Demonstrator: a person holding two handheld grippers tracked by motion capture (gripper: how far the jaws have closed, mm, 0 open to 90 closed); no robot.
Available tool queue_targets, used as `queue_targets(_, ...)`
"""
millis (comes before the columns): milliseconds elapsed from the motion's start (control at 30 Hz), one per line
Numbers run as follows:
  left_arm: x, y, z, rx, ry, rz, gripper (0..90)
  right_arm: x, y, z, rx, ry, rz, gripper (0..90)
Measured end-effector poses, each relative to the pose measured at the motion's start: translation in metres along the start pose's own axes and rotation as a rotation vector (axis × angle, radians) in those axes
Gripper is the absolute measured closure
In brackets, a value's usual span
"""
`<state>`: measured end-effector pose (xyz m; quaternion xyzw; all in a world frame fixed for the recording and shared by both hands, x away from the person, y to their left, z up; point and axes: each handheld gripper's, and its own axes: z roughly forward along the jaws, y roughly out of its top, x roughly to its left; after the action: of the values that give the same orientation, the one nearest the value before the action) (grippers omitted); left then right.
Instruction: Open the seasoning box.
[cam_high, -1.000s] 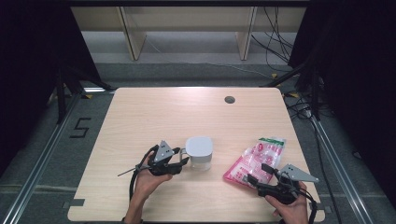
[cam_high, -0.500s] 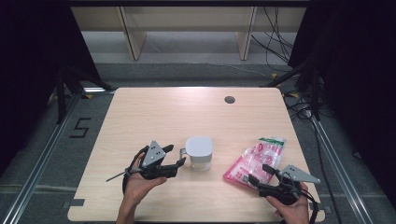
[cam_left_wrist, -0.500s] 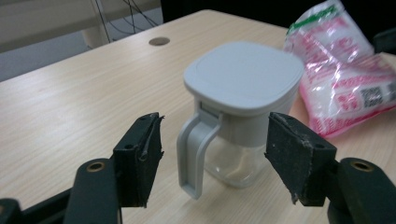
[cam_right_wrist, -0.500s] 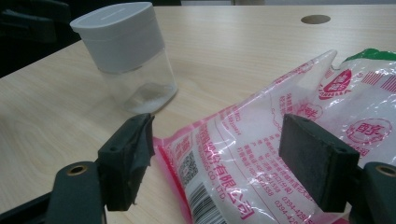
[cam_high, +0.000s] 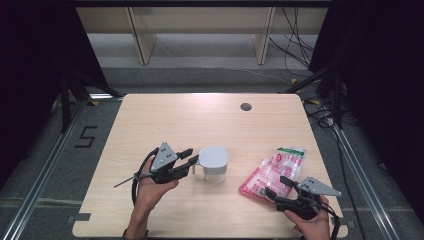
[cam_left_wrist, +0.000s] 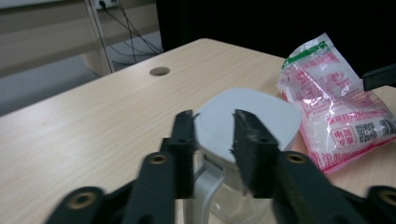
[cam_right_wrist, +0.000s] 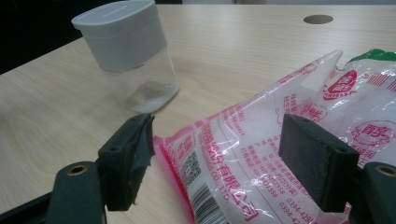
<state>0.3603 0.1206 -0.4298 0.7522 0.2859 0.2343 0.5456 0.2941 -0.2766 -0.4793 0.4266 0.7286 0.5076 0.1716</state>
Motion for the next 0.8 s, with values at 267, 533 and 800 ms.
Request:
queue_targets(267, 0.003, 0.005, 0.015, 0.014, 0.012, 0.007, 82.8, 0.007, 0.000, 0.005, 0.013, 0.023, 0.000, 27.2)
queue_targets(533, 0.001, 0.000, 0.024, 0.041, 0.009, 0.008, 84.3, 0.006, 0.002, 0.008, 0.013, 0.029, -0.060, 27.2)
queue_targets(800, 0.000, -0.006, 0.026, 0.053, -0.001, 0.002, 83.8, 0.010, 0.004, 0.013, 0.032, 0.047, -0.075, 27.3)
